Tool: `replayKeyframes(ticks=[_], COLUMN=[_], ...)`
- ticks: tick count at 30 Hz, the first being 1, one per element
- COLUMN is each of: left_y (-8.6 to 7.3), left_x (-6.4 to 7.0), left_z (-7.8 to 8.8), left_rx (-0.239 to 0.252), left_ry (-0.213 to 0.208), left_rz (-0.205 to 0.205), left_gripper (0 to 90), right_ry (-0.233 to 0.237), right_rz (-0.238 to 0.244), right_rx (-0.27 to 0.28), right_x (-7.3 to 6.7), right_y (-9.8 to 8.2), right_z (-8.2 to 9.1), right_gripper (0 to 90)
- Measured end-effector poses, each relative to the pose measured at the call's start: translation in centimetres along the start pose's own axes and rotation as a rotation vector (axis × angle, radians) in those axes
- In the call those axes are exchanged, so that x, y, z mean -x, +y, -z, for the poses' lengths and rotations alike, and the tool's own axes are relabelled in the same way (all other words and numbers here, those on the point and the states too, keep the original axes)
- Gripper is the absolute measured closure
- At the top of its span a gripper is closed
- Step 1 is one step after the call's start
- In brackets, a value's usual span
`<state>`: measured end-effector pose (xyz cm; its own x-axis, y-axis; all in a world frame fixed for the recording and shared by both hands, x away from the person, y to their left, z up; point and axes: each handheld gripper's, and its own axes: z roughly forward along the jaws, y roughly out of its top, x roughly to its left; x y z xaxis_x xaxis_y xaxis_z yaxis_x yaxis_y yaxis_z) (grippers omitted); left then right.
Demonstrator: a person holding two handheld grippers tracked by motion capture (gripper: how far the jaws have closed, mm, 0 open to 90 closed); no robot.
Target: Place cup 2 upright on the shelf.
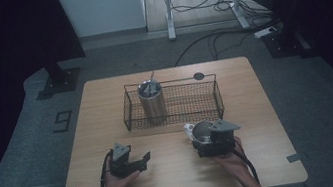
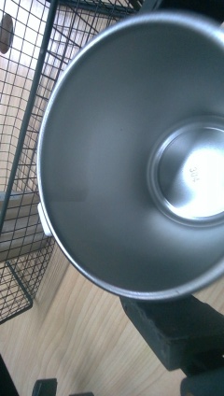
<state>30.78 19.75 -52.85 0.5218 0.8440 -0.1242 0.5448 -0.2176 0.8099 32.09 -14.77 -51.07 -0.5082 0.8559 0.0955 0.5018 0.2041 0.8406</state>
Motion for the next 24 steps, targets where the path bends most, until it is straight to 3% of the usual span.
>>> replayKeyframes(ticks=[8, 10, 16, 24], left_y=[-0.08, -0.11, -0.09, 0.08], left_x=[0.09, 0.11, 0.31, 0.57], left_z=[-0.16, -0.21, -0.16, 0.13], left_rx=[-0.011, -0.013, -0.01, -0.003], left_ry=[-0.003, -0.003, -0.006, -0.012], left_rz=[-0.01, -0.01, -0.018, -0.024], left_gripper=[14.6, 14.6, 14.6, 14.6], right_ry=[-0.011, -0.011, -0.025, -0.035], right_rz=[0.006, 0.016, 0.047, 0.049], right_rx=[-0.004, -0.003, 0.014, 0.009], right_x=[0.11, 0.06, -0.03, -0.13], right_y=[0.04, 0.0, -0.17, -0.12], right_z=[-0.74, -0.81, -0.82, -0.79], right_gripper=[0.5, 4.7, 6.1, 6.5])
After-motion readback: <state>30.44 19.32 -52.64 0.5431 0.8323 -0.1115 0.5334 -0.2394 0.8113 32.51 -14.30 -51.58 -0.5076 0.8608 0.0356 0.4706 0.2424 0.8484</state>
